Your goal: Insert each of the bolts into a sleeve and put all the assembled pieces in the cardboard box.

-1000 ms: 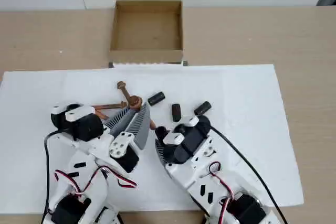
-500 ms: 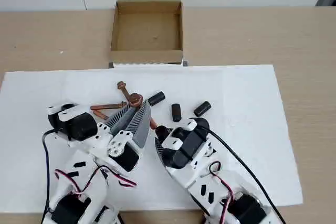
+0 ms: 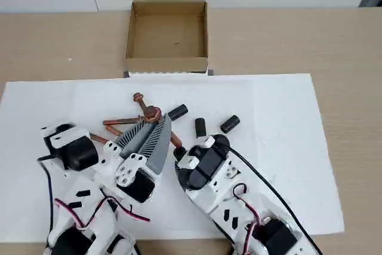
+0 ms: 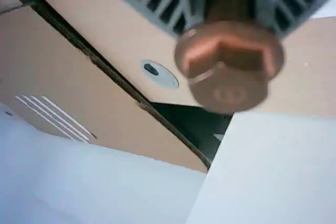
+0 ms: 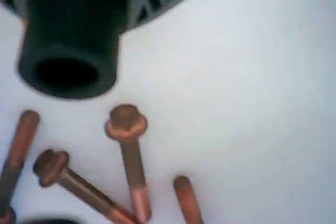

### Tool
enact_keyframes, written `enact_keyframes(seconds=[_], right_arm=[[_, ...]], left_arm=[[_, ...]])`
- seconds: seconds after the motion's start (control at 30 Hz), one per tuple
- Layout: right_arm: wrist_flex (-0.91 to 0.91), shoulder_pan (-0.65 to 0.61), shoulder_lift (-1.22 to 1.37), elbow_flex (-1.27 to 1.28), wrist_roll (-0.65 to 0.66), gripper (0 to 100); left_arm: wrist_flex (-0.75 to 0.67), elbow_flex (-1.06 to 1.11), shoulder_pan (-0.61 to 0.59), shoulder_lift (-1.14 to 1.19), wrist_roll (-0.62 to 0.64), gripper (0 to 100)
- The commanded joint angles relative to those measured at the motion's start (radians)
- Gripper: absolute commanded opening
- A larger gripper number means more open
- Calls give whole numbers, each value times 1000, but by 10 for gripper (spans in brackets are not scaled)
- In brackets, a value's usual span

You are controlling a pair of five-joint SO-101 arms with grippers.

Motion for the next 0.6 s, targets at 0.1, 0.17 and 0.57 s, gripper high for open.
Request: enact_keyframes(seconds=[0.1, 0.17, 0.57], right_arm=[[-36, -5, -7, -46, 17, 4], [-36, -5, -5, -60, 18, 4], [-36, -5, -7, -117, 66, 4]], left_arm=[[38, -38, 6, -9, 3, 5], [32, -19, 6, -9, 2, 5], [3, 61, 6, -9, 2, 5]])
